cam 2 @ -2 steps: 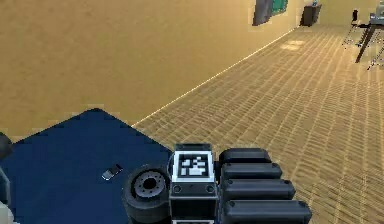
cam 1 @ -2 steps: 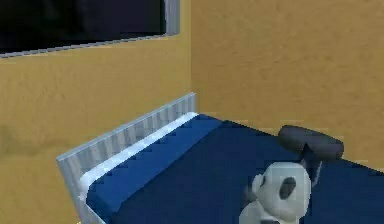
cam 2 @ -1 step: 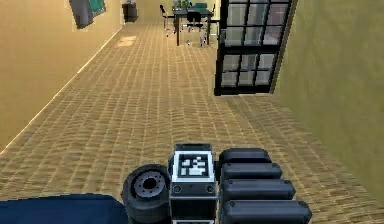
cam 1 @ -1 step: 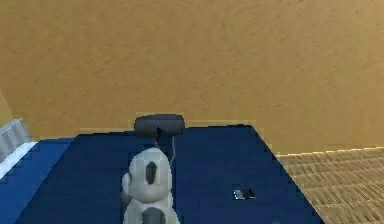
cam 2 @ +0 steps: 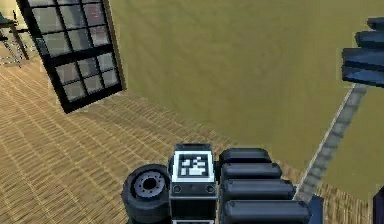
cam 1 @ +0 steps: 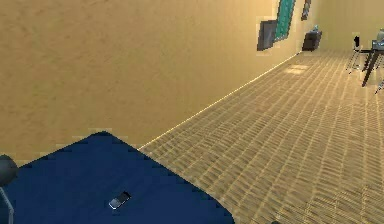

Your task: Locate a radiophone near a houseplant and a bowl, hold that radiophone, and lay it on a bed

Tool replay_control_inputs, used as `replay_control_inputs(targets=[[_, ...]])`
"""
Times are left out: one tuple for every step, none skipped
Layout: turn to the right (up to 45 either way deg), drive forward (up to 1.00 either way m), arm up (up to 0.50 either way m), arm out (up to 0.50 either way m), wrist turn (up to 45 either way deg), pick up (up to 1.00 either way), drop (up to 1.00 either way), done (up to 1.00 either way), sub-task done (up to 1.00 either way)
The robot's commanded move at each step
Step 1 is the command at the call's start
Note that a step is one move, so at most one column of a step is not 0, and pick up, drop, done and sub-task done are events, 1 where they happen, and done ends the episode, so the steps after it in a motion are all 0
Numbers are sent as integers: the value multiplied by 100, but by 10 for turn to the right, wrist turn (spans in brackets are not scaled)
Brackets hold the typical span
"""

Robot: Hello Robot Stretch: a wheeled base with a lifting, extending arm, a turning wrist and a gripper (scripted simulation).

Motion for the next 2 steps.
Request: replay_control_inputs(targets=[[90, 0, 0, 0, 0, 0, 0, 0, 0], [-450, 0, 0, 0, 0, 0, 0, 0, 0]])
